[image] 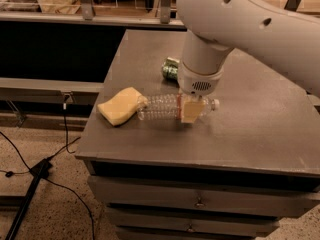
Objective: Move water bottle near sponge
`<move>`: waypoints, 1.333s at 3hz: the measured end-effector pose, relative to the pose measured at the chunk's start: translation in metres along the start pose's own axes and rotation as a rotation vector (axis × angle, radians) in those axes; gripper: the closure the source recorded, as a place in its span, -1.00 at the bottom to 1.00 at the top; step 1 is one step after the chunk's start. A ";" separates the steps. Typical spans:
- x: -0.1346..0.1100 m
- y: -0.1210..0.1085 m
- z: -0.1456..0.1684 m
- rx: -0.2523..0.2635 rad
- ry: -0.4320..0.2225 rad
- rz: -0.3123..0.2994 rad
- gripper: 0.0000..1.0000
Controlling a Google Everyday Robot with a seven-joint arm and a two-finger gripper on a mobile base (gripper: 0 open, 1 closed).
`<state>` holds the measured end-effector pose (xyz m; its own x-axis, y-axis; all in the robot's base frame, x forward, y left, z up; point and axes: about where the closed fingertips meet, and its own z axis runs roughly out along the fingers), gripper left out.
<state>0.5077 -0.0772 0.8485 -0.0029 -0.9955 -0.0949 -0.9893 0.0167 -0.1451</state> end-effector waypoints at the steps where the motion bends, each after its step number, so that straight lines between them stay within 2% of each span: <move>1: 0.000 0.000 0.000 0.002 0.000 0.000 -0.91; 2: 0.000 0.001 -0.001 0.003 0.001 0.000 -1.00; 3: 0.000 0.001 -0.001 0.003 0.001 0.000 -1.00; 4: 0.008 -0.001 -0.002 0.000 -0.039 0.021 -1.00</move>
Offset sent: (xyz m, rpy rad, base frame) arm -0.0004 -0.0001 0.0003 -0.0003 -0.0016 0.0000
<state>0.5084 -0.0857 0.8502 -0.0183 -0.9906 -0.1358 -0.9891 0.0378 -0.1424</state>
